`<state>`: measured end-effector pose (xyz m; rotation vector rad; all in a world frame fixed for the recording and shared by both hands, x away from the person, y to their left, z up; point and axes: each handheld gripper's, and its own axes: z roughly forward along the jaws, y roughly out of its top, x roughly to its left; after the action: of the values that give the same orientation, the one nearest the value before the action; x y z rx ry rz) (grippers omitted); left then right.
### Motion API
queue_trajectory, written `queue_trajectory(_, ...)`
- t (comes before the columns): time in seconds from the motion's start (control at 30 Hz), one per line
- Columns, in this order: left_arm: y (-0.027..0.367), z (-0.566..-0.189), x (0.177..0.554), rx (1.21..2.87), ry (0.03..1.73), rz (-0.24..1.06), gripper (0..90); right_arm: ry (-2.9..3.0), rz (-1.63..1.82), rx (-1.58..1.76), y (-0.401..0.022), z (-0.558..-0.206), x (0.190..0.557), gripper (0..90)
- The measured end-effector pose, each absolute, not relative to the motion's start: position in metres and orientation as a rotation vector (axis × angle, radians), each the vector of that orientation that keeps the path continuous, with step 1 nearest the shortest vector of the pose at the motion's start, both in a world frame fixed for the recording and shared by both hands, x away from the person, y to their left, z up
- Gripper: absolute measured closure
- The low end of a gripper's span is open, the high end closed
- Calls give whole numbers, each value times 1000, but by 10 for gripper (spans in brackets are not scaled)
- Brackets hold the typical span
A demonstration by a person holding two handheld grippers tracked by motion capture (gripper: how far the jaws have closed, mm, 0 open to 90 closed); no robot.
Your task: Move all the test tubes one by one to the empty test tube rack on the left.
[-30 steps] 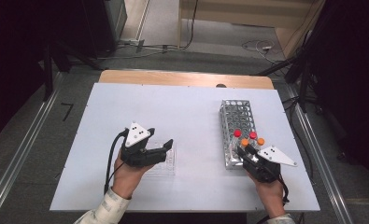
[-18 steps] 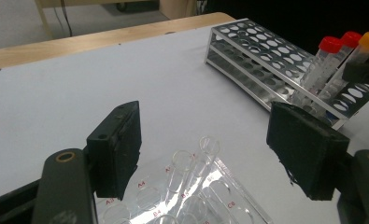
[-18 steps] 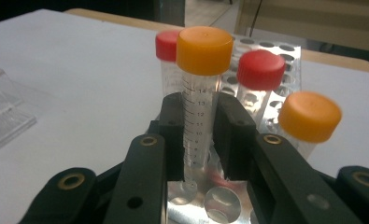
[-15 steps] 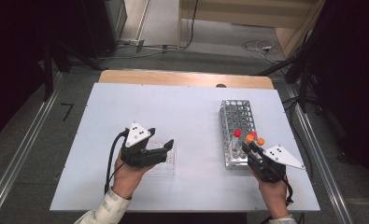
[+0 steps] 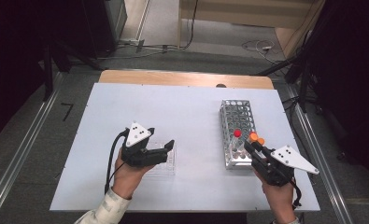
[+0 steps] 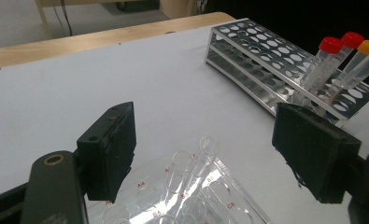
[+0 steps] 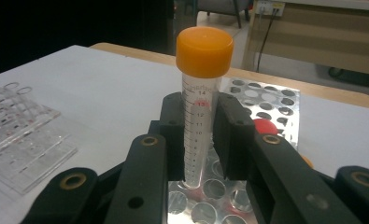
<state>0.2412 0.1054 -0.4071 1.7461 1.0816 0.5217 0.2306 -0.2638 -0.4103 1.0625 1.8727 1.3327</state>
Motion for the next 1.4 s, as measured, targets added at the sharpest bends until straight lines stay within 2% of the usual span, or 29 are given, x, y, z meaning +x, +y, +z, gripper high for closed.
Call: queue_trajectory(1.4, 73, -398, 232, 1765, 976, 487, 229, 2147, 1371, 896, -175, -433, 232, 718)
